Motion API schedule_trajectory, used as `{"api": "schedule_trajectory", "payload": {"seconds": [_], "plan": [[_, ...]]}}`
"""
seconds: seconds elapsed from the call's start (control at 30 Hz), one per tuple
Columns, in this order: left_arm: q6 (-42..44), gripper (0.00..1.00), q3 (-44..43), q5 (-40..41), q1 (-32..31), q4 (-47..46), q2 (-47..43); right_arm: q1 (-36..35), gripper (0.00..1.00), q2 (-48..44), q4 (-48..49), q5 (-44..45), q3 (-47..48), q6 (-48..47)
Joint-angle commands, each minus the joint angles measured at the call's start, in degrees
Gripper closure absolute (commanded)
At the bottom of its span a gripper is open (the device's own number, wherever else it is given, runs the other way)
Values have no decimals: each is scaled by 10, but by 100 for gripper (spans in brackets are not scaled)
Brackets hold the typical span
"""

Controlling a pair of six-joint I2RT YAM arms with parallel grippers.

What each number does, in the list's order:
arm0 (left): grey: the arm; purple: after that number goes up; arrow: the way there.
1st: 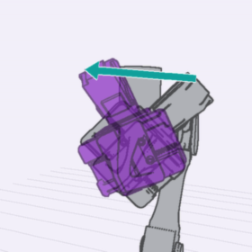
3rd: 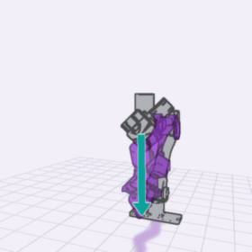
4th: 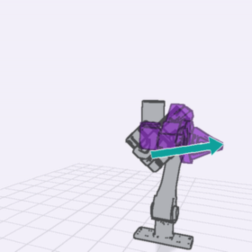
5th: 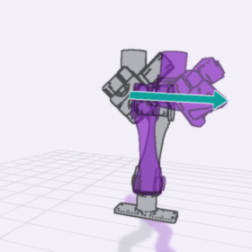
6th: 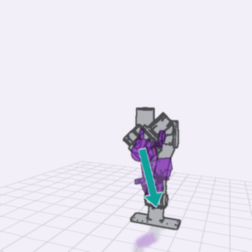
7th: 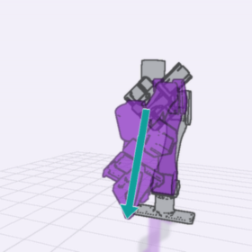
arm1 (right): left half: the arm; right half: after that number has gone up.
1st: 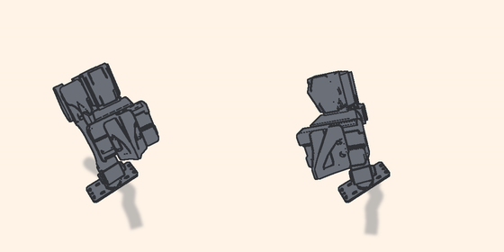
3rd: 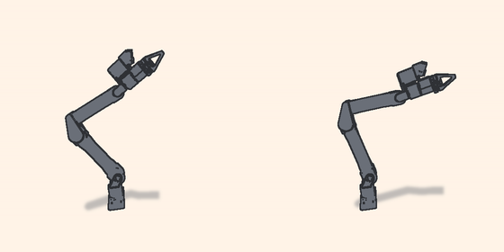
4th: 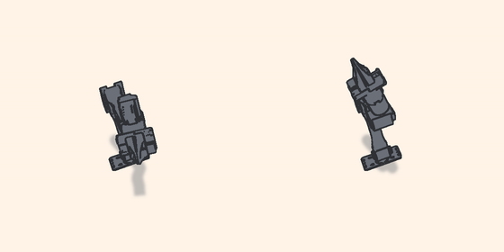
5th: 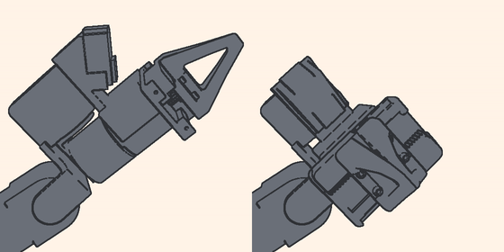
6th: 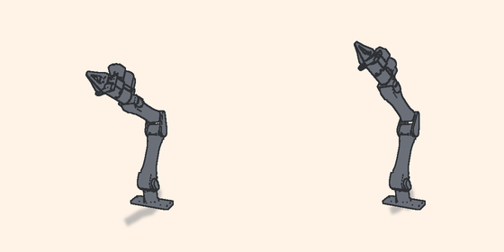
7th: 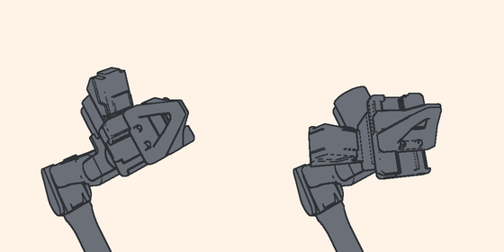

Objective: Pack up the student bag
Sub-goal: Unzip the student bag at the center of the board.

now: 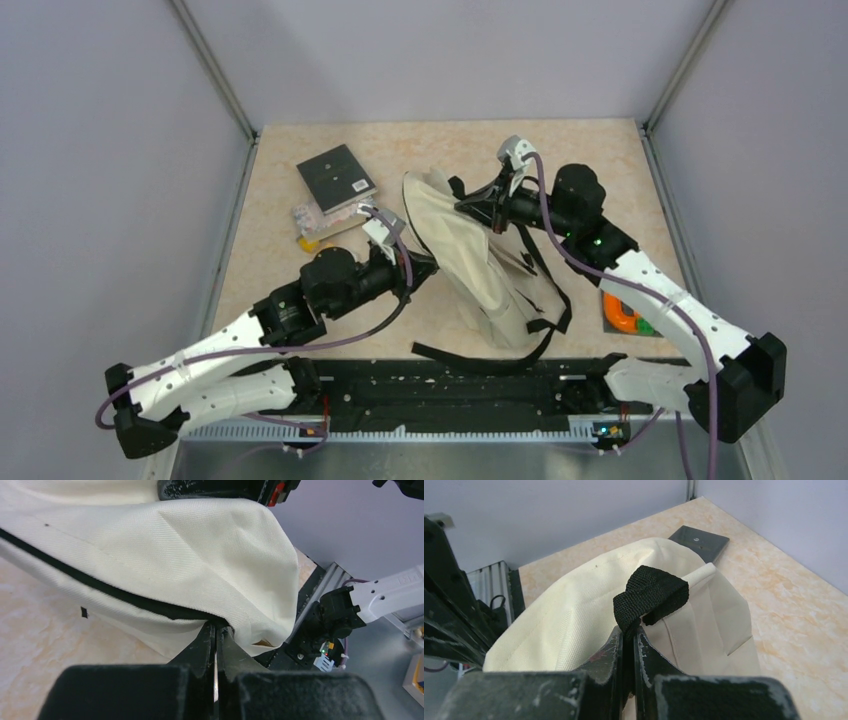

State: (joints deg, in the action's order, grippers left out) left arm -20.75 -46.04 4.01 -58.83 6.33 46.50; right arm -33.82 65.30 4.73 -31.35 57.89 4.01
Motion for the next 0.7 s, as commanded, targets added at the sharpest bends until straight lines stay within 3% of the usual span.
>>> {"api": "schedule_trajectory", "payload": {"seconds": [0.0,0.07,0.13,0.27,0.3,0.57,0.67], "plan": [[33,100,-73,61,2,16,-25,4,100,-29,-40,8,10,-55],[46,100,-93,59,3,20,-21,4,100,-42,-33,17,5,-51],[55,100,-124,52,6,41,-3,4,81,-54,-28,20,5,-45],[50,100,-188,30,14,94,55,4,29,-89,-31,56,16,-4],[44,100,-200,23,16,104,66,4,25,-100,-33,69,15,5],[27,100,-241,-17,32,109,100,4,17,-218,-67,129,-10,83],[24,100,-244,-29,36,99,103,4,17,-246,-120,167,-8,112]]}}
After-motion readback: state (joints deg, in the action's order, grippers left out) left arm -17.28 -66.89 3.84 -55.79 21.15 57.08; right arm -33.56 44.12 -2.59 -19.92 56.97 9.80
